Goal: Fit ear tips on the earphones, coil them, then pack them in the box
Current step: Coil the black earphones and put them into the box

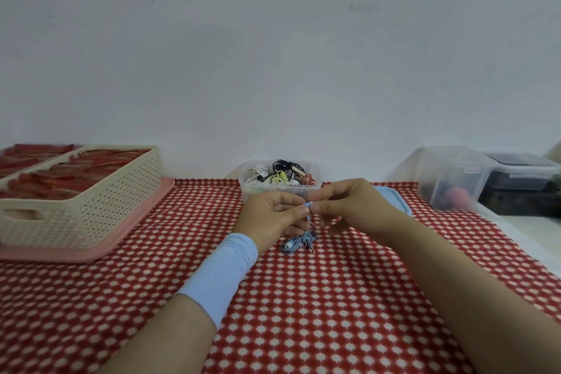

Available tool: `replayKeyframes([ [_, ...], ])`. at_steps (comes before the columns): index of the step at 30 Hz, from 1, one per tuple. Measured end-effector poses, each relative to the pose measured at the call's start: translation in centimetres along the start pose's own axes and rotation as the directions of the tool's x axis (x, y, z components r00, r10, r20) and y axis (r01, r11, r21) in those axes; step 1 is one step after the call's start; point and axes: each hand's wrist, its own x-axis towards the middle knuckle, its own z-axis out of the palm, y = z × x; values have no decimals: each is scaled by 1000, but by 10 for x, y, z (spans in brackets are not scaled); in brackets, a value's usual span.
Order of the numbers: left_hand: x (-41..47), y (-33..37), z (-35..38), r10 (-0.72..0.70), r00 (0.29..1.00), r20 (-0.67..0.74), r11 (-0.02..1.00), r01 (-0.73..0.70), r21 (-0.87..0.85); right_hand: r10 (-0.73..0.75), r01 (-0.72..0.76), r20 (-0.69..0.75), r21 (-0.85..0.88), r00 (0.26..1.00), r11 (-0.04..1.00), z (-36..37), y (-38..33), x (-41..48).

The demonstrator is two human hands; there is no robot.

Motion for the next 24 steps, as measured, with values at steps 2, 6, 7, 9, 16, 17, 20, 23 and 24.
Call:
replayKeyframes([
  [2,1,-1,0,4,1000,-8,1000,-4,12,-33,32,-10,-32,999,999,1,0,0],
  [6,2,-1,0,-13,1000,6,1000,13,-6,-26,26,22,2,999,1000,-4,-2,0],
  [7,2,-1,0,-21,1000,18,1000,21,-9,-16,15,43,10,999,1000,-6,-3,0],
  [9,2,-1,-1,-36,998,51,999,37,-24,-6,5,84,12,996,1000,-9,-3,-1],
  [16,1,2,-2,-147,978,148,977,167,-133,-98,101,35,-79,995,992,-5,-2,1],
  [17,1,2,-2,-154,975,159,973,177,-148,-98,101,35,-82,995,992,-5,-3,1],
  [20,1,4,-4,-150,974,171,972,176,-154,-27,27,81,6,996,1000,-8,-4,-1],
  [23,0,5,-5,-126,976,179,980,151,-131,49,-64,158,93,986,994,-11,-3,-2],
  [24,0,5,-5,-119,976,183,981,143,-128,66,-85,172,103,983,991,-11,-2,-2],
])
